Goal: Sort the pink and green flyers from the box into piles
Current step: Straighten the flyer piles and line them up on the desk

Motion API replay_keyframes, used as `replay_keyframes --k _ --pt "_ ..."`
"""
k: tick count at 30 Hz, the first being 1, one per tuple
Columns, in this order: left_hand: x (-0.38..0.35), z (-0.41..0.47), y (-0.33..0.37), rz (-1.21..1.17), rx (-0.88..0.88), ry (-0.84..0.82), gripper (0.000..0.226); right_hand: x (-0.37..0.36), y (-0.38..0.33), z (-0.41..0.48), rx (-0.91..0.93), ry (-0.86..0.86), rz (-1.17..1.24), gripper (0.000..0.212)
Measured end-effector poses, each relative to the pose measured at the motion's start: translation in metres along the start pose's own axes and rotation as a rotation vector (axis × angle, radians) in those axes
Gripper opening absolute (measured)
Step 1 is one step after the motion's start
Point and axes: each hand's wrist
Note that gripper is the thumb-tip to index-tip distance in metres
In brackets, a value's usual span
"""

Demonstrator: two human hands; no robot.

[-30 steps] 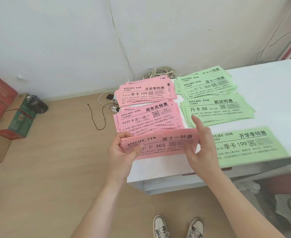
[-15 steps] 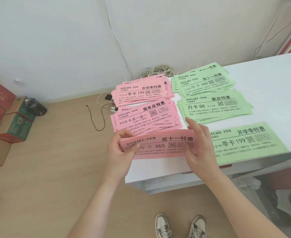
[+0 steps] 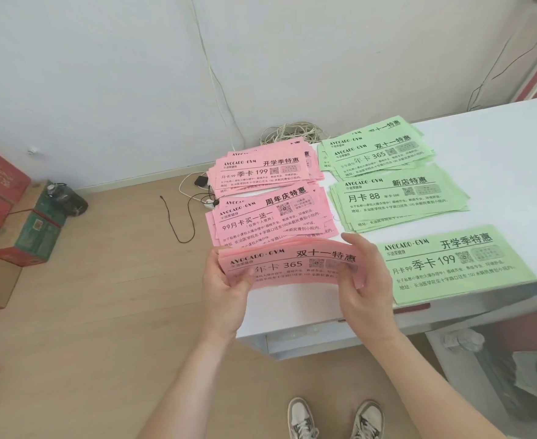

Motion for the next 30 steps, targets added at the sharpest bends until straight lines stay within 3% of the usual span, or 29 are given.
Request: replay_keyframes --k 5,11,15,17,20,22,24,26,30 --pt "0.004 -0.010 -0.012 0.029 -0.005 0.011 0.037 0.000 0.010 -0.010 0.003 -0.018 -0.065 0.044" --pt "0.001 -0.014 -0.011 0.120 0.027 0.047 0.047 0.000 0.002 -0.004 -0.029 -0.076 -0.045 0.046" --pt "0.012 -0.024 -0.010 0.398 0.059 0.025 0.051 0.005 -0.003 0.002 -0.215 -0.221 -0.173 0.050" --pt "0.018 -0.029 -0.015 0.556 0.090 0.013 0.067 0.006 -0.003 0.001 -0.296 -0.307 -0.299 0.051" --pt "0.027 -0.032 -0.018 0.842 -0.053 0.045 0.083 0.002 -0.005 0.003 -0.359 -0.372 -0.392 0.050" --pt "0.029 -0.030 -0.013 1.028 -0.220 -0.080 0.080 -0.001 -0.009 0.006 -0.378 -0.400 -0.432 0.050" --pt "0.022 -0.026 -0.007 1.238 -0.301 -0.364 0.087 -0.004 -0.012 0.009 -0.389 -0.425 -0.458 0.051" --pt "0.012 -0.019 -0.006 1.402 -0.371 -0.545 0.097 -0.008 -0.014 0.009 -0.386 -0.446 -0.474 0.050" --pt "-0.002 -0.004 -0.008 1.467 -0.446 -0.612 0.096 -0.009 -0.012 0.010 -0.369 -0.458 -0.527 0.051"
Point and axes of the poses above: each hand's wrist, its own z-axis towards the middle knuckle, its own x-axis out of the back of the hand, y = z × x, and after that the axes turned 11 degrees about z, right-handed
